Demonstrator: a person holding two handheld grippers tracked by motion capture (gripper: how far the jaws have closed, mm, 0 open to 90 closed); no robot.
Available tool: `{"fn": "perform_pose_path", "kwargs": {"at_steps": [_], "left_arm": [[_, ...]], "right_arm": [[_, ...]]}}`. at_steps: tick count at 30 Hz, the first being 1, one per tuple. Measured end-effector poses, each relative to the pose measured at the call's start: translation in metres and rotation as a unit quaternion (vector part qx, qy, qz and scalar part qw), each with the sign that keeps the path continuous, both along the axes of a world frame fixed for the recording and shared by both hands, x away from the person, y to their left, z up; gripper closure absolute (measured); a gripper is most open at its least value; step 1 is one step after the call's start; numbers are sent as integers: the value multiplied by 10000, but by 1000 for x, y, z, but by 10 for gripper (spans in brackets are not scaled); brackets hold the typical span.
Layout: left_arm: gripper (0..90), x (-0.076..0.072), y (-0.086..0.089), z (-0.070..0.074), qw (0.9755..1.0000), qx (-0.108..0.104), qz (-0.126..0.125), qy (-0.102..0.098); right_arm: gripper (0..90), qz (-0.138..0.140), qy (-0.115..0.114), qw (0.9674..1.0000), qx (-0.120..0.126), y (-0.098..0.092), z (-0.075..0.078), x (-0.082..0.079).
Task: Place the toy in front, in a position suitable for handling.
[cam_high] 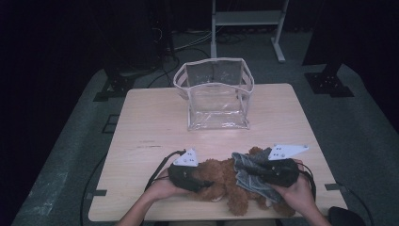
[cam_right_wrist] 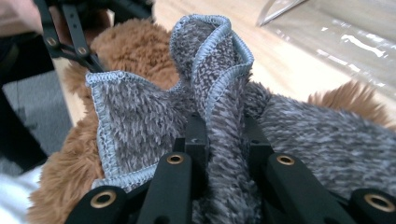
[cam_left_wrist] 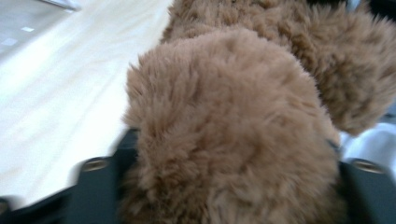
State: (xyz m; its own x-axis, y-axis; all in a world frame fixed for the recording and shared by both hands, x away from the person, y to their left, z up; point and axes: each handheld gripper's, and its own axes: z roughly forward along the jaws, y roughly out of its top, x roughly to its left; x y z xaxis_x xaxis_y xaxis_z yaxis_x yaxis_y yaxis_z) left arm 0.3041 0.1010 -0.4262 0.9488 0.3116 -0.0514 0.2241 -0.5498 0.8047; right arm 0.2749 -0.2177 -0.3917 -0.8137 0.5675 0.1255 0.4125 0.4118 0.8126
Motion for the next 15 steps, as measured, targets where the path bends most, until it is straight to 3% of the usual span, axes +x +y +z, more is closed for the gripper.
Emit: {"fn": "perform_pose_path", "kwargs": {"at_steps": [5,8,10,13,15], "left_arm": [[479,11,-2,2,9984,111,250,-496],[484,22,-3,5,9945,218,411,-939],[483,30,-3,7,9886,328,515,-1380],[475,41,-2,9,9768,430,636,-1999],[457,47,0,8,9745,295,675,-2121]], "right_arm": [[759,-110,-44,9999,12,3,7,26],[759,-145,-19,9999,33,4,12,43],[759,-151,-35,9999,43,6,17,56],[759,-211,-118,9997,45,9,24,75],[758,-271,-180,9994,76,9,29,88]]}}
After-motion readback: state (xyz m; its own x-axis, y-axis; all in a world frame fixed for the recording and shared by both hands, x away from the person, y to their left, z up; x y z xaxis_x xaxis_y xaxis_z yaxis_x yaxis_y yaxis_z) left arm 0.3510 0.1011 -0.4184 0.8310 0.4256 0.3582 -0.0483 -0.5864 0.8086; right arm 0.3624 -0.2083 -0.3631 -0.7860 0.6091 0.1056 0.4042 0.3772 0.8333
